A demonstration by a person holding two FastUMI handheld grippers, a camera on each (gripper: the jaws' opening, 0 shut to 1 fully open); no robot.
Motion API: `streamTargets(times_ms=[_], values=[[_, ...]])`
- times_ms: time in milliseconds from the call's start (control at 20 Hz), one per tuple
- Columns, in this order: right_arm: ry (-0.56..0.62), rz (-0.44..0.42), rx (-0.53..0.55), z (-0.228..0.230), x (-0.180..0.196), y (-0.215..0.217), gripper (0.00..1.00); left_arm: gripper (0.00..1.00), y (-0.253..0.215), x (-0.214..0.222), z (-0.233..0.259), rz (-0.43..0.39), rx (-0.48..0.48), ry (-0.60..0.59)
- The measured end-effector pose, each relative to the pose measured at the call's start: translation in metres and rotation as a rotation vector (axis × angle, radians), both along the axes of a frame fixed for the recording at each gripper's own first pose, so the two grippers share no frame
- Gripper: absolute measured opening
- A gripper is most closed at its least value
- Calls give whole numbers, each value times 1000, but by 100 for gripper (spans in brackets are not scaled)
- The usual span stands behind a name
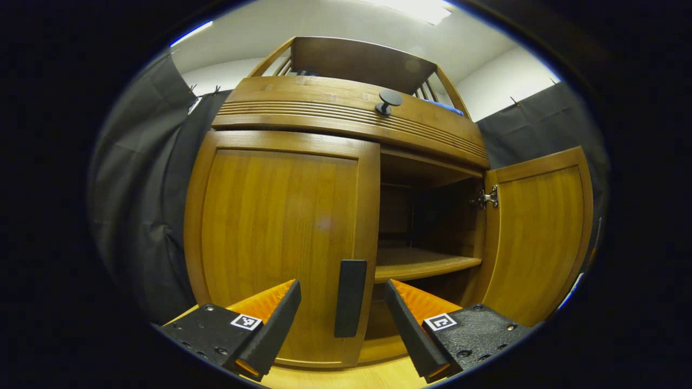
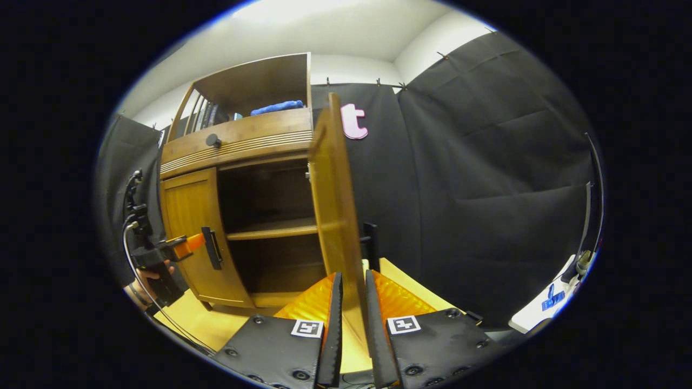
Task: Open the right door of the double-door shoe cabinet with the right hand, and open the left door with the left hand.
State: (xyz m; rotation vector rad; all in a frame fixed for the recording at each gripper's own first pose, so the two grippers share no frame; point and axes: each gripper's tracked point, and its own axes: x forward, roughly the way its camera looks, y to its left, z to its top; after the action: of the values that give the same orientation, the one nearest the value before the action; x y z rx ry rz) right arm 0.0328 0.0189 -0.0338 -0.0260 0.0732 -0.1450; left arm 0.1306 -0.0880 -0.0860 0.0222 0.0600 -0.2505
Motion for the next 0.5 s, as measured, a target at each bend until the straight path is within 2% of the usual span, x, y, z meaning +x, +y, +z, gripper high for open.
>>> streamTargets(times_ms=[100,150,200,250,300,350,500], values=[[-2,5,-25,-6,10,19,30,96,-1,9,-7,19,14,1],[6,25,-23,-12,13,29,41,97,0,12,-12,30,20,4],[19,36,-21,-19,16,39,34,90,2,18,-17,42,24,11],[29,51,-14,-24,16,47,34,87,3,24,-22,51,26,19],[28,67,-7,-25,18,55,51,79,4,27,-29,51,27,32],[21,82,-7,-25,19,62,59,72,2,29,-34,49,21,38],[27,66,-13,-28,25,61,84,68,1,33,-39,44,13,34]])
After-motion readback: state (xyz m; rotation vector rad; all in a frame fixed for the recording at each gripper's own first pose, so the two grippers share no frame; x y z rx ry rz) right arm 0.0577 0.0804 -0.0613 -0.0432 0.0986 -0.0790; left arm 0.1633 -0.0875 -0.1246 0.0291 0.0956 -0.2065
